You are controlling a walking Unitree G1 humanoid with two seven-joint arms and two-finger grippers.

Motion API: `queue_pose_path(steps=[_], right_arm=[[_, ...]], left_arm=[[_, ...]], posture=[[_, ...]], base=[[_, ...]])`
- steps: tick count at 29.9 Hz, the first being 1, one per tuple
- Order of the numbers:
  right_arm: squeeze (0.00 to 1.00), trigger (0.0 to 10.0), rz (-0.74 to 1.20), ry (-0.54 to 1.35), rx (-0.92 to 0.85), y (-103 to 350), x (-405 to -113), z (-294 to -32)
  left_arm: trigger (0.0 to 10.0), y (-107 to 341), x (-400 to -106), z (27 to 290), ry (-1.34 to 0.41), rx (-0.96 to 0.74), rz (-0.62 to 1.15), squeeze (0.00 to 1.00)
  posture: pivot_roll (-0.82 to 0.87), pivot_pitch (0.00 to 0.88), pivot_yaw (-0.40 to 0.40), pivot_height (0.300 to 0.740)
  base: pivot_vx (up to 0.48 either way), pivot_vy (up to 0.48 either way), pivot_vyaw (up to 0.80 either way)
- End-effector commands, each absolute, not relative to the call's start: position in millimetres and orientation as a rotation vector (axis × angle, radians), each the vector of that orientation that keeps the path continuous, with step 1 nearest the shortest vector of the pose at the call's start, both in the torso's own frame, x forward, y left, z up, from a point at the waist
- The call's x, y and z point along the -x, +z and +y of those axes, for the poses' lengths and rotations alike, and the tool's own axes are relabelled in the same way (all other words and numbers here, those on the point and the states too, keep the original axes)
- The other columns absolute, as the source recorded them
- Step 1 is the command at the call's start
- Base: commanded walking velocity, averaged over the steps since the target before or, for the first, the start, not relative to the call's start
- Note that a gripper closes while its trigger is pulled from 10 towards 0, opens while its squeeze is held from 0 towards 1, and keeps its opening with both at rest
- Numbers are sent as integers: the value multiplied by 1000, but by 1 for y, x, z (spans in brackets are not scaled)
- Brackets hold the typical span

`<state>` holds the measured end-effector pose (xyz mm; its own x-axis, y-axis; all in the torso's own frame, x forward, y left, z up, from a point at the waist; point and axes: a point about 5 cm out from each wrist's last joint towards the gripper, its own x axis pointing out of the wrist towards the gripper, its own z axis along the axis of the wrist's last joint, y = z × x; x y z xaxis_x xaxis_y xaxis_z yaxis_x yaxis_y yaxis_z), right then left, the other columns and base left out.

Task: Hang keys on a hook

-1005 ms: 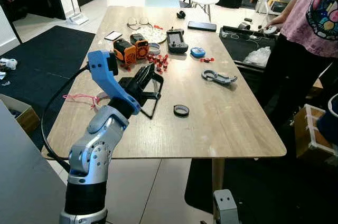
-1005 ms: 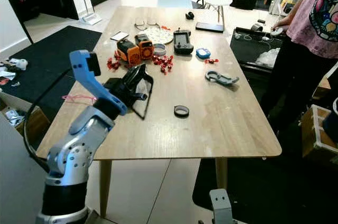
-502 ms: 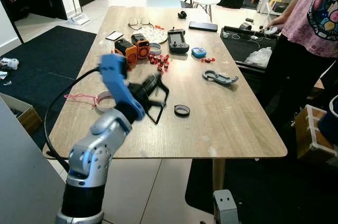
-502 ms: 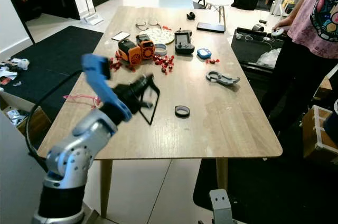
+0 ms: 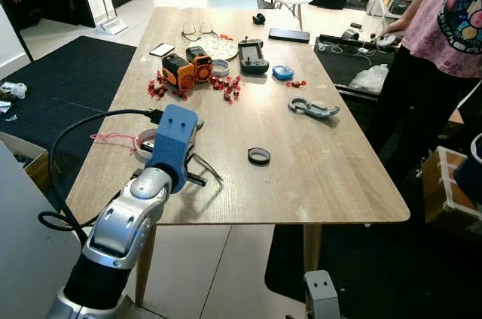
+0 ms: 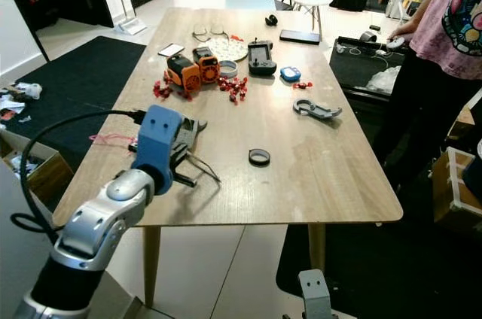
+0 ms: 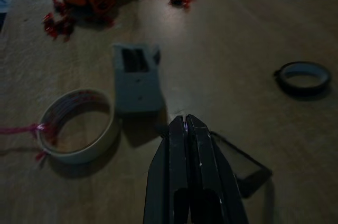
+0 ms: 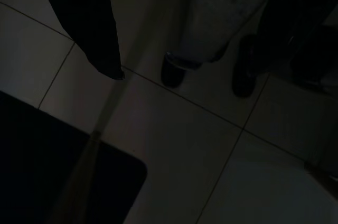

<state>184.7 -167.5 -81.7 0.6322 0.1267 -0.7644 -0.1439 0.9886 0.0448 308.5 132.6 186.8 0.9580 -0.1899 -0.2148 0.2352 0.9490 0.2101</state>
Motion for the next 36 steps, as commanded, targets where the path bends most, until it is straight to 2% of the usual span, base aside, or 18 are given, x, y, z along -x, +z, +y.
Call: queue_pose_path(steps=[1,7,10,12,14,15,18,19,22,23,24,26,29,30,31,33,35,36], right_arm=[[0,10000,888,153,23,-84,-181,-167],[0,10000,887,153,23,-84,-181,-167],[0,10000,887,154,24,-84,-181,-167],[0,10000,886,154,24,-83,-182,-167],[0,10000,885,154,25,-83,-182,-167],[0,10000,884,154,25,-83,-182,-167],[0,10000,883,152,27,-83,-183,-168],[0,10000,883,152,28,-82,-183,-168],[0,10000,883,151,27,-82,-184,-168],[0,10000,883,152,27,-83,-183,-168],[0,10000,883,152,27,-83,-183,-168],[0,10000,883,151,25,-83,-183,-168],[0,10000,883,152,24,-83,-183,-167],[0,10000,883,152,24,-83,-183,-167],[0,10000,883,151,23,-83,-183,-167],[0,10000,885,152,23,-83,-183,-167],[0,10000,886,151,24,-83,-182,-167],[0,10000,886,151,24,-83,-182,-167]], left_arm=[[0,189,-309,139,-201,-275,191,0],[0,189,-308,136,-211,-297,194,0],[0,188,-305,133,-274,-346,210,0],[0,184,-300,131,-382,-455,251,0],[0,183,-298,135,-415,-527,273,0],[0,193,-305,146,-330,-554,228,0],[0,217,-314,159,-294,-472,169,0],[0,224,-317,165,-229,-547,125,0],[0,227,-317,165,-255,-518,131,0],[0,236,-319,170,-192,-601,80,0],[0,236,-319,170,-192,-601,80,0],[0,240,-318,166,-238,-543,80,0],[0,250,-321,171,-136,-677,-11,0],[0,250,-321,171,-136,-677,-11,0],[0,247,-318,162,-218,-550,27,0],[0,246,-316,154,-265,-594,21,0],[0,240,-315,152,-314,-422,87,0],[0,240,-315,152,-314,-422,87,0]], posture=[[82,78,-26,740],[82,71,-25,740],[81,67,-27,740],[80,65,-28,740],[80,66,-27,740],[79,65,-26,740],[79,64,-27,740],[80,65,-26,740],[82,63,-27,740],[79,65,-26,740],[79,65,-26,740],[79,66,-26,740],[79,68,-24,740],[79,68,-24,740],[83,69,-26,740],[83,70,-25,740],[79,68,-25,740],[79,68,-25,740]], base=[[0,0,0],[0,0,0],[0,0,0],[0,0,0],[0,0,0],[0,0,0],[0,0,0],[0,0,0],[0,0,0],[0,0,0],[0,0,0],[0,0,0],[0,0,0],[0,0,0],[0,0,0],[0,0,0],[0,0,0],[0,0,0]])
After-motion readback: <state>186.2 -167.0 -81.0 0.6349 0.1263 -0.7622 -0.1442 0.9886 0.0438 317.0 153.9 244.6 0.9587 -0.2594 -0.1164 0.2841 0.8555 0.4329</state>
